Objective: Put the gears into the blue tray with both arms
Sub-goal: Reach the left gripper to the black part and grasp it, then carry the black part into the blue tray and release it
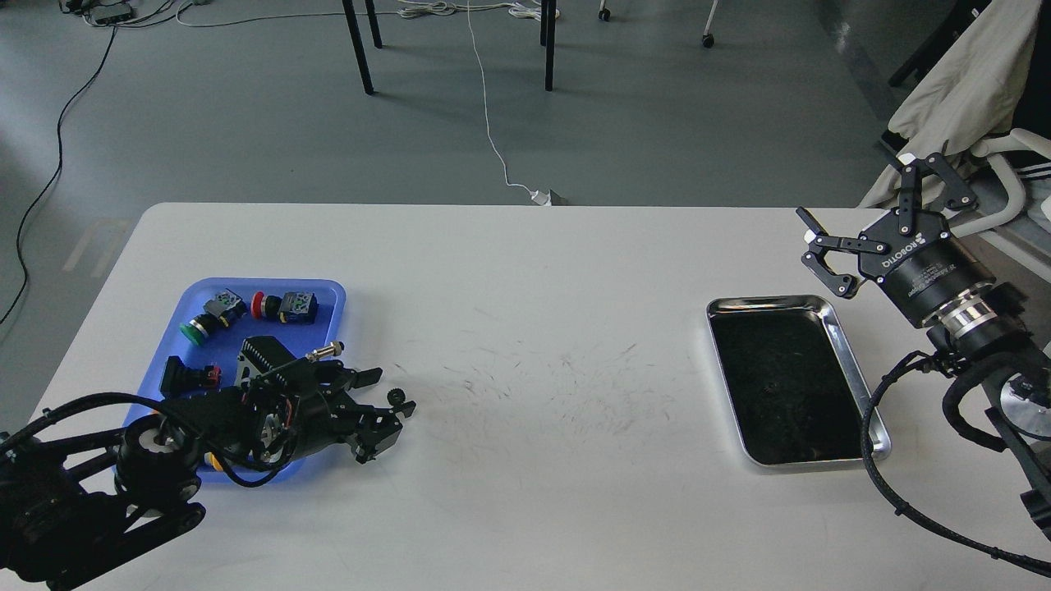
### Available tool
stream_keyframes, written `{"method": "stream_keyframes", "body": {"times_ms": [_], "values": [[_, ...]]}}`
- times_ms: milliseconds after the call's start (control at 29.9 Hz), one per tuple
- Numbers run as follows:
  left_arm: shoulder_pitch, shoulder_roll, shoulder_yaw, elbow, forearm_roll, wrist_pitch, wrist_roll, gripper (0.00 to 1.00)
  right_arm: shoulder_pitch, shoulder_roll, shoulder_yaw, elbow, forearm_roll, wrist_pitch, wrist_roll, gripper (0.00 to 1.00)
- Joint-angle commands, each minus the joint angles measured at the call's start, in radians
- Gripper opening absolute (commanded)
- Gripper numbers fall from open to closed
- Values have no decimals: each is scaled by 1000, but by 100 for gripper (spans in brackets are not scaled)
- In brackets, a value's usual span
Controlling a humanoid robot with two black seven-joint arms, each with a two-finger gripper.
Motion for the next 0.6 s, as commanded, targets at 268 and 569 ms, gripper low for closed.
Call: {"method": "stream_keyframes", "body": {"times_ms": [268, 569], "values": [[1, 5, -11, -22, 1, -3, -12, 10, 0, -2, -10, 11, -3, -2, 0, 96], [-39, 261, -106, -218, -224, -20, -21, 10, 0, -10, -12, 11, -5, -2, 0, 96]]}}
